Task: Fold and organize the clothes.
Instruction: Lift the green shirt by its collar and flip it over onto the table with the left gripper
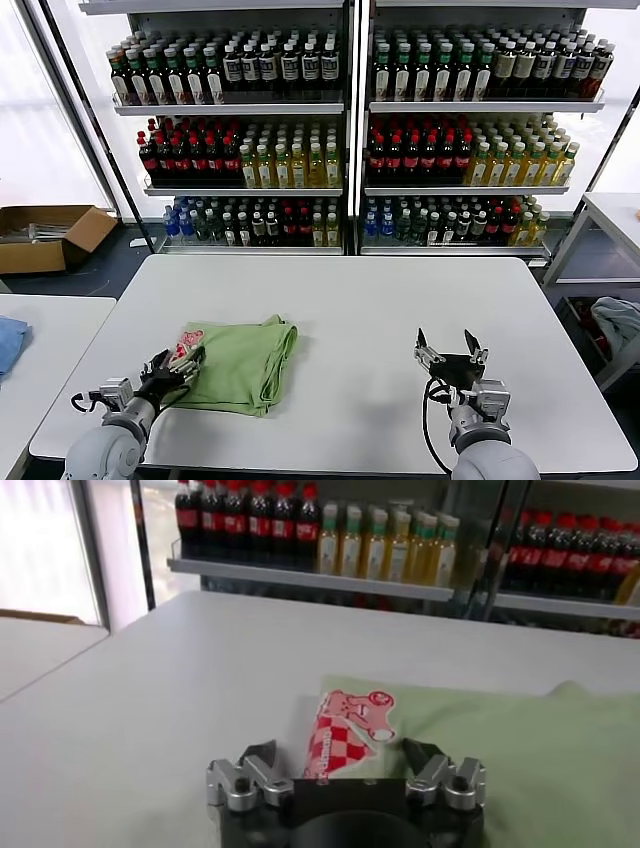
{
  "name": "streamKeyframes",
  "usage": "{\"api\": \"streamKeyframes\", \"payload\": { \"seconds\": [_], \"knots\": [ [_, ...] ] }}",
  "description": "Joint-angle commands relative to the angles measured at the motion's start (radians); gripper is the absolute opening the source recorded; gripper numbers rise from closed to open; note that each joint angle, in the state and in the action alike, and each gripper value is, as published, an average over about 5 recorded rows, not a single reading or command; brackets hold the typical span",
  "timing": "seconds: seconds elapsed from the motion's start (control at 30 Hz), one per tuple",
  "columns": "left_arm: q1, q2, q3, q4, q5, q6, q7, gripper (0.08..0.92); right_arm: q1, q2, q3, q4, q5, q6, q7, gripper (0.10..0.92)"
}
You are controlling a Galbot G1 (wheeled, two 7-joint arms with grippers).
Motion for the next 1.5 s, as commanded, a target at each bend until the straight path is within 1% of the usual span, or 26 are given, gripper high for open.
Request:
{"api": "streamKeyframes", "payload": {
  "seconds": [0.03,0.17,0.4,0.53,0.6,0.7,0.8,0.87,0.97,1.07,1.13,1.17,1.23,1.3,1.4,1.5],
  "knots": [
    [0.005,0.000,-0.001,0.022,-0.014,0.001,0.025,0.705,0.001,0.004,0.000,-0.001,-0.004,0.000,0.001,0.823],
    [0.011,0.000,0.000,0.013,-0.013,0.000,0.036,0.610,-0.002,0.003,0.006,0.001,-0.003,0.002,0.000,0.823],
    [0.013,-0.007,0.002,0.019,-0.007,-0.007,0.051,0.376,-0.001,0.003,0.010,0.005,-0.003,0.003,0.001,0.823],
    [0.012,-0.009,-0.007,0.028,0.005,-0.026,0.056,0.264,0.001,0.001,0.014,0.001,-0.002,0.004,0.001,0.823],
    [0.011,-0.003,-0.018,0.028,0.005,-0.035,0.056,0.203,0.000,-0.001,0.016,-0.002,-0.002,0.005,0.001,0.823],
    [0.007,0.026,-0.059,0.027,0.004,-0.042,0.059,0.138,0.002,-0.006,0.019,-0.006,0.000,0.006,0.000,0.823],
    [0.000,0.092,-0.139,0.034,0.004,-0.045,0.072,0.122,0.008,-0.012,0.020,-0.007,0.003,0.005,0.000,0.823],
    [-0.009,0.163,-0.209,0.061,0.012,-0.055,0.091,0.122,0.011,-0.016,0.020,-0.008,0.007,0.004,0.000,0.823],
    [-0.025,0.287,-0.298,0.145,0.040,-0.084,0.130,0.122,0.016,-0.016,0.017,-0.012,0.011,0.003,0.001,0.823],
    [-0.038,0.410,-0.345,0.228,0.071,-0.115,0.171,0.122,0.020,-0.015,0.012,-0.018,0.013,0.004,0.000,0.823],
    [-0.049,0.469,-0.351,0.264,0.093,-0.132,0.188,0.122,0.021,-0.014,0.009,-0.022,0.014,0.005,-0.001,0.823],
    [-0.055,0.483,-0.348,0.274,0.102,-0.139,0.192,0.122,0.022,-0.013,0.008,-0.023,0.014,0.005,-0.001,0.823],
    [-0.063,0.489,-0.334,0.277,0.125,-0.153,0.198,0.122,0.022,-0.012,0.008,-0.024,0.015,0.006,-0.001,0.823],
    [-0.061,0.466,-0.315,0.255,0.143,-0.157,0.202,0.122,0.019,-0.010,0.009,-0.025,0.015,0.007,-0.001,0.823],
    [-0.036,0.390,-0.275,0.188,0.164,-0.153,0.199,0.122,0.010,-0.008,0.012,-0.027,0.014,0.010,-0.001,0.823],
    [0.005,0.298,-0.229,0.066,0.150,-0.127,0.167,0.122,0.002,-0.006,0.017,-0.030,0.010,0.012,-0.001,0.823]
  ]
}}
